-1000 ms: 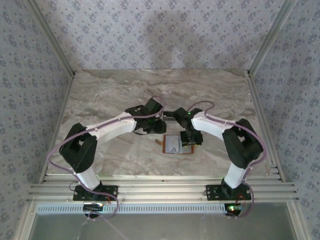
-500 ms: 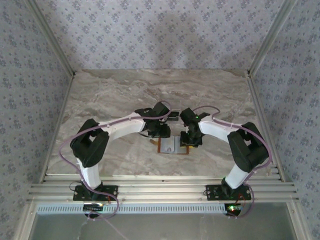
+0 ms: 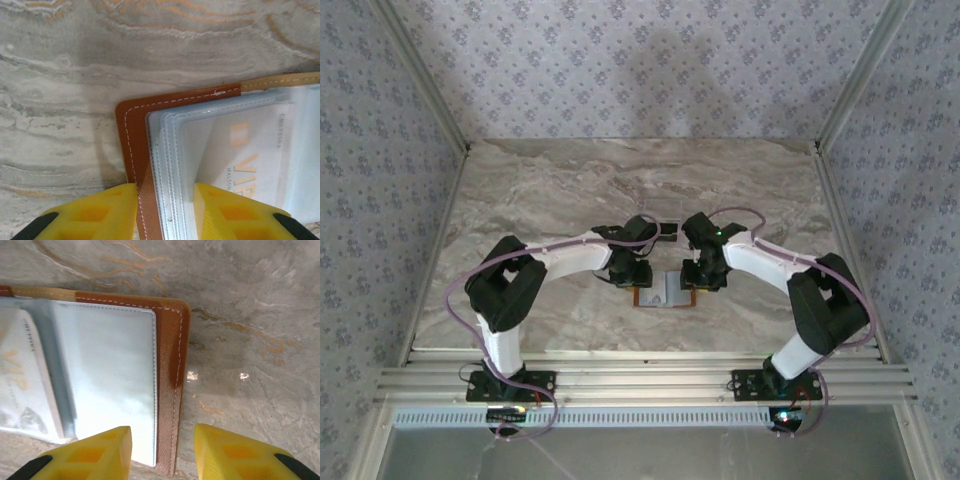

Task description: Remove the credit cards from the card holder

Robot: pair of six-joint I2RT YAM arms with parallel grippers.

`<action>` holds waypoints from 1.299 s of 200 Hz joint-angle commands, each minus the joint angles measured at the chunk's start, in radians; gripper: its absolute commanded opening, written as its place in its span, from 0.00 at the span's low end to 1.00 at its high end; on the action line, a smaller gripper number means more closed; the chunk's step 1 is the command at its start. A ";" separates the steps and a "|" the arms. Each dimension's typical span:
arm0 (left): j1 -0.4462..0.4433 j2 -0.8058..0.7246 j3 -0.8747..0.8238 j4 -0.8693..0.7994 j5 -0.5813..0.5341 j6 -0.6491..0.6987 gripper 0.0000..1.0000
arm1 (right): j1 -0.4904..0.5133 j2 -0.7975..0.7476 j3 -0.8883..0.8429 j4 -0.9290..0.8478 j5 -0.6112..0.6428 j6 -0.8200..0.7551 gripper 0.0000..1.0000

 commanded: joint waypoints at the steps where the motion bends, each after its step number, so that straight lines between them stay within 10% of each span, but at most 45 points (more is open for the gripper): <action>1: 0.001 0.017 -0.012 -0.020 -0.008 0.010 0.35 | 0.008 -0.039 0.047 -0.068 0.024 -0.009 0.40; 260: 0.008 -0.013 -0.047 -0.025 -0.040 0.024 0.32 | 0.019 0.157 0.023 0.255 -0.294 0.043 0.30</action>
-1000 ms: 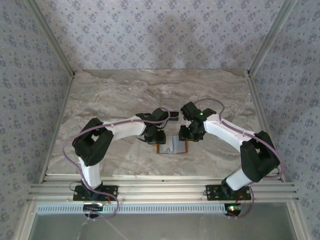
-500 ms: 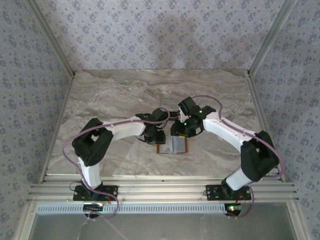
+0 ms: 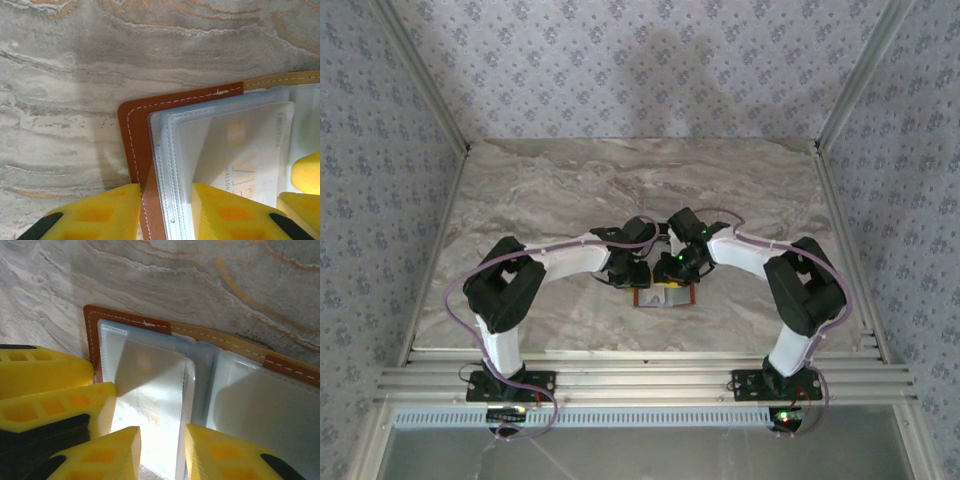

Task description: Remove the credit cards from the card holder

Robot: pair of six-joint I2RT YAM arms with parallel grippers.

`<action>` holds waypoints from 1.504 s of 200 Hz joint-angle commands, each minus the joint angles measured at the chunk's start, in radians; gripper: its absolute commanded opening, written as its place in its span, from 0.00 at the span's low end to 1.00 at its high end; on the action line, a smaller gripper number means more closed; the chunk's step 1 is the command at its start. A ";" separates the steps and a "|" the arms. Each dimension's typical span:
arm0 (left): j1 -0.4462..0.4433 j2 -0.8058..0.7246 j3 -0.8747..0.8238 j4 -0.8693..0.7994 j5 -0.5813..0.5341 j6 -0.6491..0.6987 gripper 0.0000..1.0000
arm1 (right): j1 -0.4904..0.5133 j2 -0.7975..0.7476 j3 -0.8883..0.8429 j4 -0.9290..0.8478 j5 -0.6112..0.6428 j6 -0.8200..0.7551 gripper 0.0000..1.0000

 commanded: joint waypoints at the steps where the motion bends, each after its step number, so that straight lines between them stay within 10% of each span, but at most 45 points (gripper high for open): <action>1: 0.006 -0.004 -0.023 -0.048 -0.036 0.020 0.32 | -0.008 0.004 -0.018 0.003 0.001 -0.003 0.29; 301: 0.006 -0.037 -0.032 -0.064 -0.062 0.025 0.34 | 0.026 0.027 -0.007 -0.119 0.189 -0.011 0.20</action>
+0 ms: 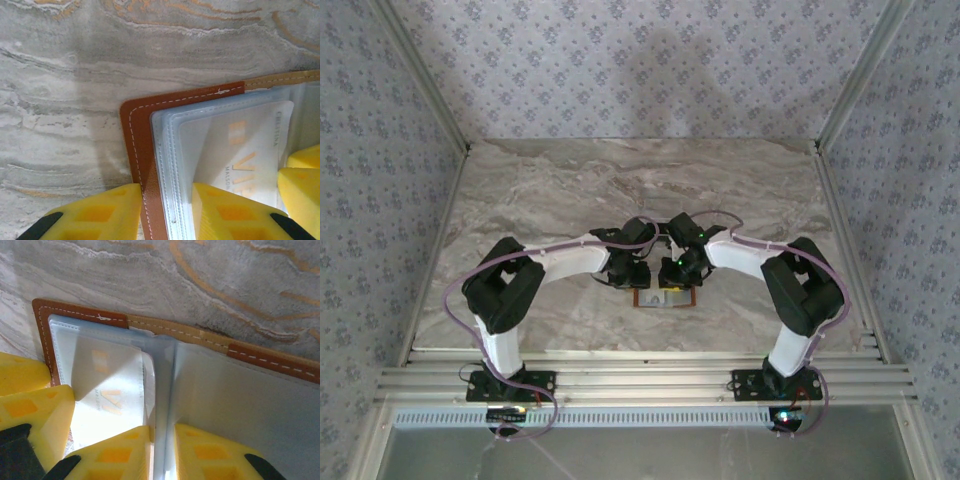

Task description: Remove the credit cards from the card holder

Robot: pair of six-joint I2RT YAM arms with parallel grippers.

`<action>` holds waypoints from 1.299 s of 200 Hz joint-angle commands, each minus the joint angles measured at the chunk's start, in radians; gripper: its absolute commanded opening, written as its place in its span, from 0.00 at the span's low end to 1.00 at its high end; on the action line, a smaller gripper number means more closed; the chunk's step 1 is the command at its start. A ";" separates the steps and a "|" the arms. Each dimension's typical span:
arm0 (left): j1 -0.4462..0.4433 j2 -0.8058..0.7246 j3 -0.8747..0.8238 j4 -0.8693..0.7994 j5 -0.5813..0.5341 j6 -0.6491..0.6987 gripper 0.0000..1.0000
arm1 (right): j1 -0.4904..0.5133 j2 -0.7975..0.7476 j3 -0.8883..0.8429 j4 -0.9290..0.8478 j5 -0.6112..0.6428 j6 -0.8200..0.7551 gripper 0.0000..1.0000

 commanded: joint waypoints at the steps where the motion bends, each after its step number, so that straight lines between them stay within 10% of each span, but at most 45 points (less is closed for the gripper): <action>1: 0.006 -0.027 -0.019 -0.075 -0.049 0.021 0.34 | 0.001 0.018 0.003 -0.089 0.081 -0.008 0.20; 96: 0.011 -0.023 -0.016 -0.091 -0.065 0.026 0.33 | -0.011 -0.056 0.012 -0.135 0.111 0.004 0.11; 260: -0.016 0.042 0.073 -0.100 -0.036 0.015 0.36 | -0.143 -0.063 -0.147 0.175 -0.225 0.026 0.28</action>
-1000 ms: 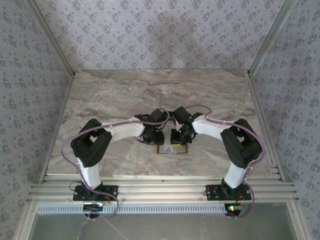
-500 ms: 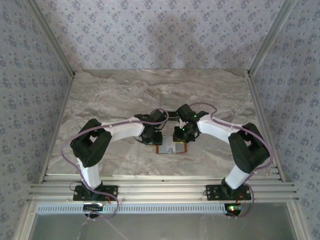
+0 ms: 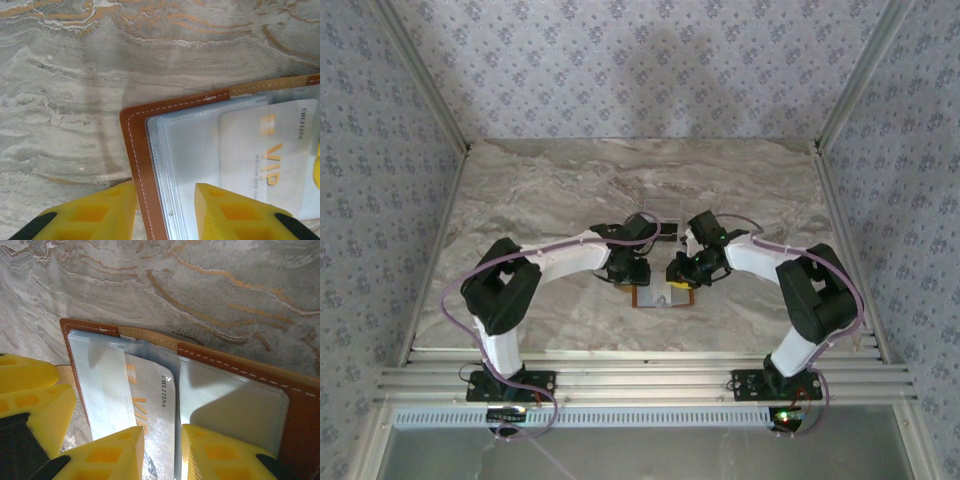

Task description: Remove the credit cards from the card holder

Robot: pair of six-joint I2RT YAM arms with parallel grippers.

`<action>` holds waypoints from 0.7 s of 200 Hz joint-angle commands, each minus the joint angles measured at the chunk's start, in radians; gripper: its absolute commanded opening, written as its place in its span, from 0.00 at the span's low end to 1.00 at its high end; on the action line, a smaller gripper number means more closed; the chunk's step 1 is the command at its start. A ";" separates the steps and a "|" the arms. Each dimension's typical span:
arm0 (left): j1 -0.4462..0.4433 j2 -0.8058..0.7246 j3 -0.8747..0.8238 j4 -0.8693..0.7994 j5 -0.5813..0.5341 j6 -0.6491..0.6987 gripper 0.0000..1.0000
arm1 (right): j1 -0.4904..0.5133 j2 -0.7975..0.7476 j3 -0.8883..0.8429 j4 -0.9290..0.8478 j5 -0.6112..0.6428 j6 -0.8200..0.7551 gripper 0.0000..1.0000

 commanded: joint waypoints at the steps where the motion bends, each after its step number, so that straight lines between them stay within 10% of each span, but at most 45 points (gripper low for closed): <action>1: -0.007 0.043 0.019 -0.025 0.007 0.004 0.36 | -0.014 0.019 -0.017 0.026 -0.041 0.003 0.28; 140: -0.007 0.089 0.007 -0.059 -0.011 0.023 0.35 | -0.038 0.052 -0.085 0.205 -0.175 0.053 0.24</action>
